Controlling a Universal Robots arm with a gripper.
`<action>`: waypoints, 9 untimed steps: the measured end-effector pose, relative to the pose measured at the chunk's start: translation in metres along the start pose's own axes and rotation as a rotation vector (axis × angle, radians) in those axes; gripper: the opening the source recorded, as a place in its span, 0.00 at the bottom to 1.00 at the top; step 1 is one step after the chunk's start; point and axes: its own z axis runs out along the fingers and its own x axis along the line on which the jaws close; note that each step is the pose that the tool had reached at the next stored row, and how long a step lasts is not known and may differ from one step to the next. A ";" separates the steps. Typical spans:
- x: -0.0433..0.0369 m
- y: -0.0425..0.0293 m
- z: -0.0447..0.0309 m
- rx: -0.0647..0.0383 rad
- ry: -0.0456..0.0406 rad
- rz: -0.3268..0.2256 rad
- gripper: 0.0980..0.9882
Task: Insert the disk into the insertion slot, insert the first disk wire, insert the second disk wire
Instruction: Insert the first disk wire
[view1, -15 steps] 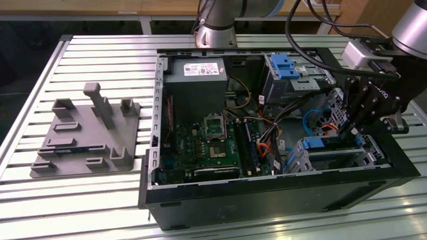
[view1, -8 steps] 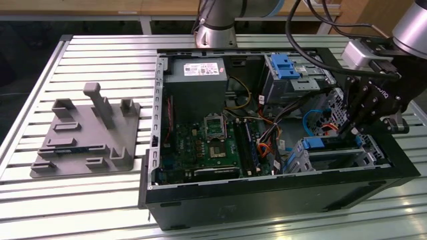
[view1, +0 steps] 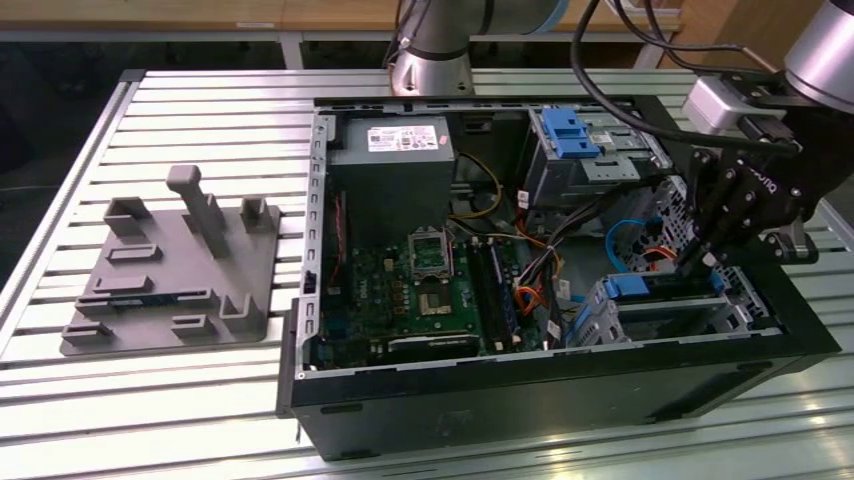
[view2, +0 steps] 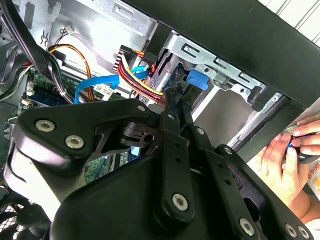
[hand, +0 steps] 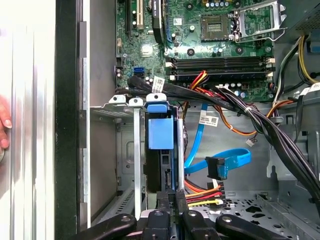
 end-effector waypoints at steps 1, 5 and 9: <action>0.0000 0.0000 0.0003 0.000 0.0000 0.000 0.07; -0.0001 -0.0001 0.0020 0.000 0.0000 0.000 0.07; -0.0002 -0.0002 0.0039 0.000 -0.0001 0.000 0.07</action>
